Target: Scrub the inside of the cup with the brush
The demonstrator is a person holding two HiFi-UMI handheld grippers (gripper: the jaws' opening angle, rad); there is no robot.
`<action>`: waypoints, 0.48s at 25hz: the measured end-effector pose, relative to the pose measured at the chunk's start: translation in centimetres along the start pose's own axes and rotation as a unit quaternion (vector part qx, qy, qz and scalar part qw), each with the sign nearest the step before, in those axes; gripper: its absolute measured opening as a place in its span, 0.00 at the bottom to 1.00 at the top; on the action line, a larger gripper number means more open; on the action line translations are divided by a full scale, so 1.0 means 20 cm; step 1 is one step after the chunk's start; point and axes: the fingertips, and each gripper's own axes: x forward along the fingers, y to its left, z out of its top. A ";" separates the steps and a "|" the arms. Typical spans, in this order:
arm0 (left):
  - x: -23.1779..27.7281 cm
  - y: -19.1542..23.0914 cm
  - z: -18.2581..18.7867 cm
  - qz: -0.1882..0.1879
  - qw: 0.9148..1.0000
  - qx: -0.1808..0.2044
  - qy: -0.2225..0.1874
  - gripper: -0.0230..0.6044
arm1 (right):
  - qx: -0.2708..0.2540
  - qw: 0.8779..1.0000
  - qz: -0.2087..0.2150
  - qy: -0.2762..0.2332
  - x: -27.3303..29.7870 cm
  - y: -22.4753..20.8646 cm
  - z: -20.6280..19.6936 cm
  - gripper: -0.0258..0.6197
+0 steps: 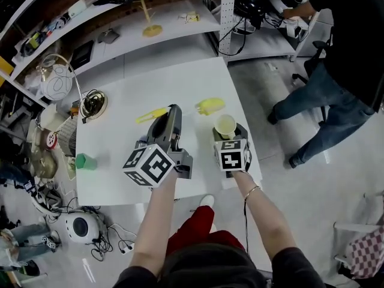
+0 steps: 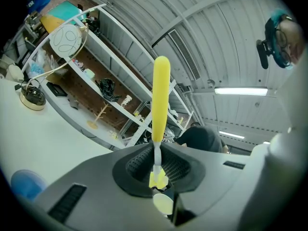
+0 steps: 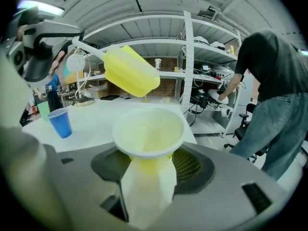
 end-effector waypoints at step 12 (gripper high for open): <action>-0.17 -0.26 0.12 -0.049 0.998 0.011 -0.033 0.10 | -0.068 0.994 -0.060 -0.060 -0.30 -0.11 0.17 0.45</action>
